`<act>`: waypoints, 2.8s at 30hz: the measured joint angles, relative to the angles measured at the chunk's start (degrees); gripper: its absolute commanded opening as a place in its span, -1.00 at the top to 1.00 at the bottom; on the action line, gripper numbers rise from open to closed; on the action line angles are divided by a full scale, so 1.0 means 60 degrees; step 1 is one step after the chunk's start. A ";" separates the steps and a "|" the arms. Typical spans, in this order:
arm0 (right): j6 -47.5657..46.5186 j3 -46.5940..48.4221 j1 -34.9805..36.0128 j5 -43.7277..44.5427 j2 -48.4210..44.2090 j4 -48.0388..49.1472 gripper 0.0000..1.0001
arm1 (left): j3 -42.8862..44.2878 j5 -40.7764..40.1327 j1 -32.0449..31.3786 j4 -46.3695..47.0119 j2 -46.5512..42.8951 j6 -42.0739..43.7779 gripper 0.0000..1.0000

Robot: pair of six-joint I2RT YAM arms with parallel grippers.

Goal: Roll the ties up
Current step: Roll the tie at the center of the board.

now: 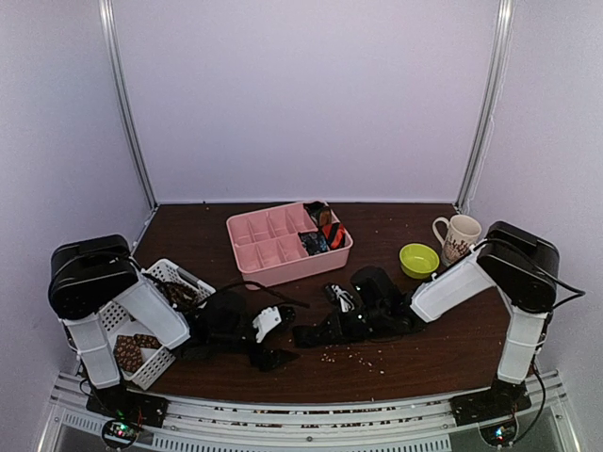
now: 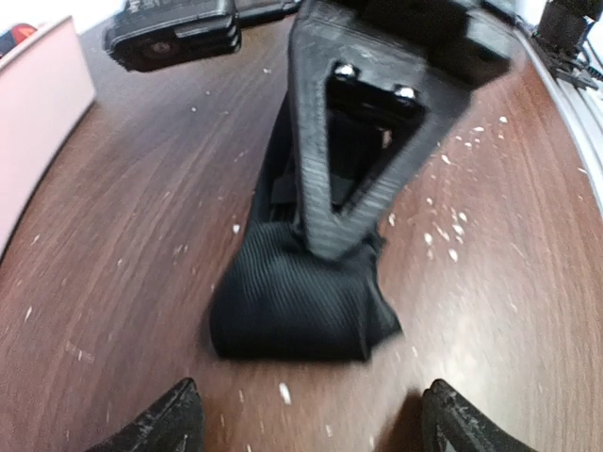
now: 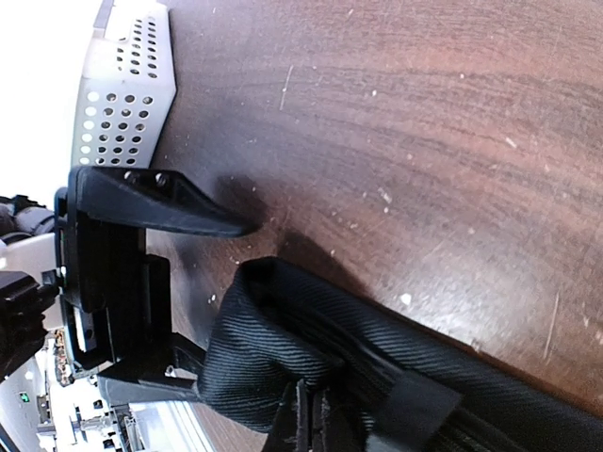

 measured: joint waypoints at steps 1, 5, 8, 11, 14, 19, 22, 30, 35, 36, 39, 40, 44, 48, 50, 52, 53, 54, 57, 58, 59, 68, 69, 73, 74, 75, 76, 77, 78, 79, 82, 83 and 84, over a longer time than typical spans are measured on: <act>-0.0004 -0.0004 -0.0036 -0.0047 0.0069 0.0087 1.00 | -0.0273 -0.0036 0.0000 0.0448 0.0011 -0.0015 -0.66; -0.0029 -0.0004 -0.0117 -0.0211 0.0270 0.0368 1.00 | -0.0743 -0.0091 0.0000 0.2266 0.0576 -0.0044 -0.67; -0.0047 -0.0004 -0.0135 -0.0291 0.0335 0.0495 1.00 | -0.0729 -0.0124 0.0000 0.3847 0.1519 -0.0240 -0.68; -0.0080 -0.0004 -0.0168 -0.0331 0.0346 0.0514 1.00 | -0.0630 -0.0124 0.0000 0.5016 0.2277 -0.0637 -0.68; -0.0149 -0.0004 -0.0168 -0.0331 0.0346 0.0517 1.00 | -0.0270 -0.0146 0.0000 0.5544 0.2718 -0.1075 -0.64; -0.0222 -0.0018 -0.0168 -0.0328 0.0346 0.0539 1.00 | 0.0186 -0.0036 0.0000 0.5807 0.3034 -0.1719 -0.22; -0.0219 -0.0051 -0.0168 -0.0321 0.0346 0.0594 1.00 | 0.0404 0.0146 0.0000 0.5694 0.3089 -0.1974 0.07; -0.0222 -0.0313 -0.0164 -0.0178 0.0011 0.0543 0.71 | 0.0747 0.0488 -0.0018 0.3490 0.2186 -0.1581 0.46; -0.0310 -0.0576 -0.0379 -0.0178 -0.1126 -0.0266 0.33 | 0.1009 0.0379 -0.0018 0.0903 0.1005 -0.0601 0.51; -0.0295 -0.0572 -0.0470 -0.0160 -0.1220 -0.0299 0.32 | 0.1118 0.0375 -0.0018 0.0433 0.0852 -0.0404 0.51; -0.0561 -0.0251 -0.0838 -0.0171 -0.1537 -0.0816 0.32 | 0.1559 0.0386 -0.0018 -0.1064 0.0466 0.0244 0.51; -0.0688 -0.0091 -0.0925 -0.0153 -0.1537 -0.0991 0.32 | 0.1679 0.0419 -0.0018 -0.1497 0.0368 0.0441 0.51; -0.1151 0.0455 -0.1144 -0.0051 -0.1344 -0.1734 0.34 | 0.2255 0.0627 -0.0018 -0.3406 -0.0018 0.1231 0.52; -0.1588 0.0601 -0.1140 0.0168 -0.0871 -0.2346 0.38 | 0.2605 0.0794 -0.0018 -0.5016 -0.0404 0.1734 0.52; -0.1741 0.0525 -0.1140 0.0222 -0.0659 -0.2441 0.39 | 0.2710 0.0841 -0.0018 -0.5661 -0.0568 0.1931 0.51; -0.1810 0.0368 -0.1140 0.0182 -0.0688 -0.2284 0.40 | 0.2863 0.0878 -0.0018 -0.6266 -0.0681 0.2135 0.51; -0.1821 0.0233 -0.1137 0.0182 -0.0736 -0.2135 0.40 | 0.2929 0.0903 -0.0018 -0.6499 -0.0714 0.2226 0.51; -0.1825 0.0047 -0.1126 0.0189 -0.0801 -0.1993 0.40 | 0.2991 0.0936 -0.0018 -0.6732 -0.0754 0.2331 0.51; -0.1767 -0.0729 -0.1089 0.0120 -0.1239 -0.1515 0.42 | 0.3067 0.1075 -0.0011 -0.7315 -0.0911 0.2597 0.52; -0.1712 -0.1045 -0.1067 0.0106 -0.1417 -0.1330 0.43 | 0.3093 0.1133 -0.0011 -0.7537 -0.0962 0.2681 0.51; -0.1657 -0.1373 -0.1024 0.0087 -0.1610 -0.1129 0.43 | 0.3133 0.1169 -0.0011 -0.7723 -0.1002 0.2739 0.51; -0.0863 -0.2659 -0.0783 0.0160 -0.2656 -0.0375 0.34 | 0.4182 0.0892 -0.0117 -0.9803 -0.1067 0.3071 0.47; -0.0718 -0.2663 -0.0725 0.0219 -0.2743 -0.0430 0.34 | 0.4262 0.0809 -0.0142 -0.9992 -0.1067 0.3071 0.46; -0.0251 -0.2401 -0.0317 0.0295 -0.2922 -0.0550 0.38 | 0.4299 0.0550 -0.0178 -1.0397 -0.1067 0.3045 0.46; -0.0182 -0.2226 -0.0186 0.0295 -0.2914 -0.0557 0.40 | 0.4266 0.0528 -0.0186 -1.0393 -0.1075 0.3034 0.45; -0.0062 -0.1971 -0.0018 0.0306 -0.2892 -0.0565 0.42 | 0.4211 0.0506 -0.0189 -1.0364 -0.1082 0.3013 0.45; 0.0036 -0.1712 0.0117 0.0313 -0.2838 -0.0521 0.45 | 0.4142 0.0484 -0.0189 -1.0331 -0.1093 0.2987 0.44; 0.0098 -0.1472 0.0240 0.0310 -0.2732 -0.0426 0.47 | 0.4084 0.0481 -0.0193 -1.0298 -0.1093 0.2969 0.44; 0.0204 -0.1169 0.0379 0.0317 -0.2510 -0.0244 0.49 | 0.4014 0.0484 -0.0189 -1.0200 -0.1093 0.2951 0.44; 0.0284 -0.0914 0.0503 0.0291 -0.2244 -0.0058 0.52 | 0.3967 0.0481 -0.0189 -1.0123 -0.1107 0.2936 0.44; 0.0499 -0.0463 0.0805 0.0266 -0.1351 0.0423 0.56 | 0.3752 0.0437 -0.0193 -0.9828 -0.1228 0.2863 0.43; 0.0586 -0.0444 0.0874 0.0251 -0.0991 0.0605 0.57 | 0.3665 0.0393 -0.0193 -0.9694 -0.1275 0.2834 0.43; 0.0645 -0.0470 0.0922 0.0244 -0.0729 0.0674 0.58 | 0.3530 0.0299 -0.0200 -0.9537 -0.1359 0.2794 0.43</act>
